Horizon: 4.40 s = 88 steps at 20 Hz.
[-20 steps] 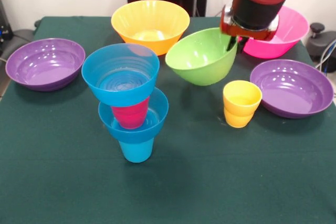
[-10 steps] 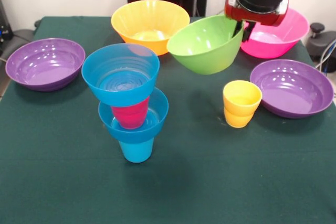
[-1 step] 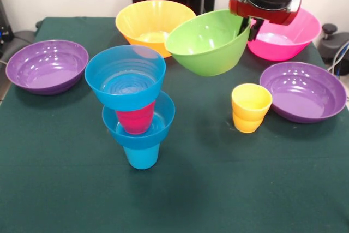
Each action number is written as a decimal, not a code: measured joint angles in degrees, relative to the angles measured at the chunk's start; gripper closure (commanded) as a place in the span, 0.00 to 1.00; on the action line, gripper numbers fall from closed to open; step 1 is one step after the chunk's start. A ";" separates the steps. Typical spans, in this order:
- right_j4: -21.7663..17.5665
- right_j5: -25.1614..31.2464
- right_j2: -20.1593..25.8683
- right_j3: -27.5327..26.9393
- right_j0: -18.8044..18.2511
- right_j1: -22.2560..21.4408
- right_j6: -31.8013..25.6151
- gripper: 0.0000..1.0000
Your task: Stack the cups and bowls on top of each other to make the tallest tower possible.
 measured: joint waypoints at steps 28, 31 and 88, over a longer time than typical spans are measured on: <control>8.13 24.39 -0.83 -14.84 2.96 1.14 0.11 1.00; 7.40 25.39 -0.85 -17.57 3.68 1.39 0.11 1.00; -14.26 41.60 -0.88 -53.27 4.42 16.78 0.09 1.00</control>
